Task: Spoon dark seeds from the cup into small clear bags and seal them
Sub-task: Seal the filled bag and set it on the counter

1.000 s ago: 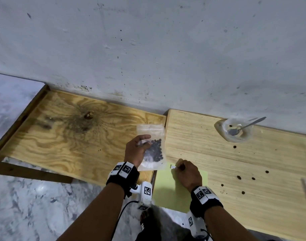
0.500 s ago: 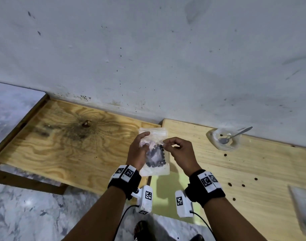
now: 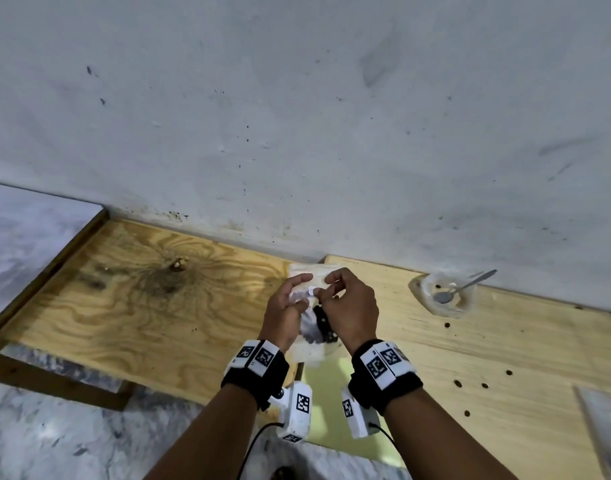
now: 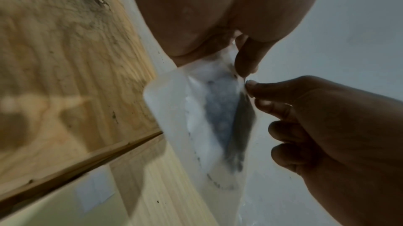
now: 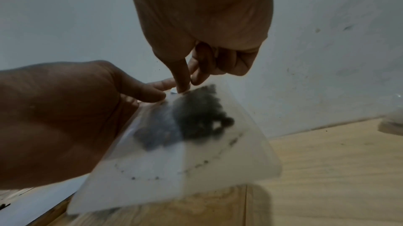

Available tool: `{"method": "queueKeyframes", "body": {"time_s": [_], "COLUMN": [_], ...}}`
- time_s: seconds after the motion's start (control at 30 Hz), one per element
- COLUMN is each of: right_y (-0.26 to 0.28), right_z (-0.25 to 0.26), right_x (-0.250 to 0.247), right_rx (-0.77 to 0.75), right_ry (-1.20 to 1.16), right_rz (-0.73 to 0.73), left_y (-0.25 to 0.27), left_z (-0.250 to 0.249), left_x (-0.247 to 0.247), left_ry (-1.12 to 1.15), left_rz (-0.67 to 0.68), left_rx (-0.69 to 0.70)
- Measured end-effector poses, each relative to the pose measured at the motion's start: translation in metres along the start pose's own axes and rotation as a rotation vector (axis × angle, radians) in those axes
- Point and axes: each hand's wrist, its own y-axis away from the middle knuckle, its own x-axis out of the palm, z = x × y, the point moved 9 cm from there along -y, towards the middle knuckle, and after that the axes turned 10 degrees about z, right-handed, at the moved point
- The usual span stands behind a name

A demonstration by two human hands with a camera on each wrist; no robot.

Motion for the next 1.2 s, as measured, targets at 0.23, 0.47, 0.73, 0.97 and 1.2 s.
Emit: {"method": "queueKeyframes", "body": {"time_s": [0.23,0.47,0.73,0.97,1.2], "right_y": [0.005,0.0,-0.001,0.004,0.017], "right_z": [-0.004,-0.016,-0.015,-0.012,-0.027], "right_x": [-0.003,0.006,0.014,0.013,0.008], "right_rx": [-0.056,-0.05,-0.107,-0.131,-0.107], "right_ry": [-0.135,-0.25,-0.3,-0.322,-0.343], "right_rz": [-0.035,0.01,0.121,0.026,0.076], "left_y": [0.001,0.004,0.005,0.006,0.01], "left_z": [-0.008,-0.008,-0.003,-0.009,-0.001], "left_x": [-0.022,-0.022,-0.024,-0.025,-0.014], "left_ry": [-0.123,-0.156,-0.106,-0.088,-0.036], "left_rz": [-0.147,-0.087,-0.067,-0.134,-0.048], "left_rx": [0.068,0.077,0.048,0.08,0.068]}}
